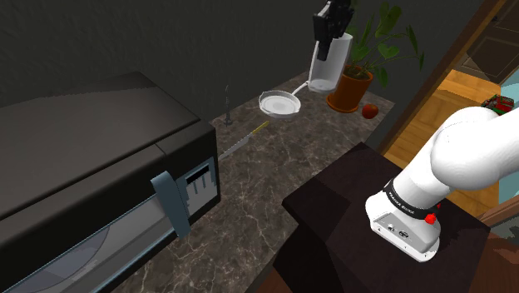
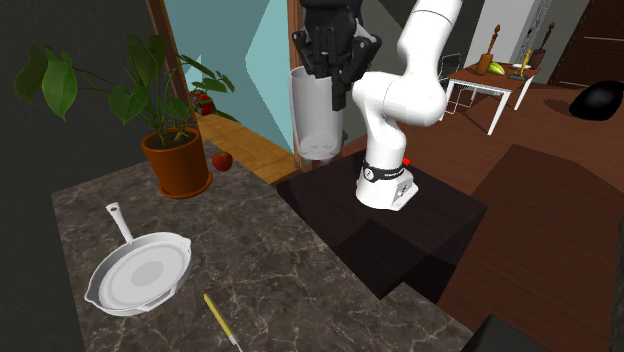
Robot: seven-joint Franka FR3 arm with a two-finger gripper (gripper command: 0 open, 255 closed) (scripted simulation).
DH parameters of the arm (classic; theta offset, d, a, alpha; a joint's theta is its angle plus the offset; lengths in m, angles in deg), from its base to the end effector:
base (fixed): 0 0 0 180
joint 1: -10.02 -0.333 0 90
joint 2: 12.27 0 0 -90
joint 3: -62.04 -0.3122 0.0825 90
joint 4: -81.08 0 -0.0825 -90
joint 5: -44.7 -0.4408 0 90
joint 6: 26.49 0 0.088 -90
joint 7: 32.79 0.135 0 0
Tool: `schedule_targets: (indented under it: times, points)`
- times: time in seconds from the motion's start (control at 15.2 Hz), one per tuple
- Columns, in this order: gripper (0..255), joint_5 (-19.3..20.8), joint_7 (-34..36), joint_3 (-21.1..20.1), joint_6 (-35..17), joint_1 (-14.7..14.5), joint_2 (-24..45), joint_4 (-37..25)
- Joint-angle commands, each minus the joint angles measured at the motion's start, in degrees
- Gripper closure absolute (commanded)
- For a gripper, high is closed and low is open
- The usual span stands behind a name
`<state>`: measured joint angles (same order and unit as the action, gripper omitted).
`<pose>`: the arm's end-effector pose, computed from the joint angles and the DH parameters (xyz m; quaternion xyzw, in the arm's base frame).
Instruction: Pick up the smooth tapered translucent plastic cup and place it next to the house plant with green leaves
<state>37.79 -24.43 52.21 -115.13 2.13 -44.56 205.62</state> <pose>0.4001 0.1554 0.5615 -0.9971 -0.0663 0.0370 0.0069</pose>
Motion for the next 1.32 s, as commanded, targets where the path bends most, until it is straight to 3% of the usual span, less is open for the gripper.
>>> schedule_targets:
  times: [0.0,1.25]
  points:
    - [255,0.0,0.2,0.0,1.6,0.0,0.3,-2.0]
    - [255,0.8,1.3,0.4,15.8,0.5,5.9,-21.7]
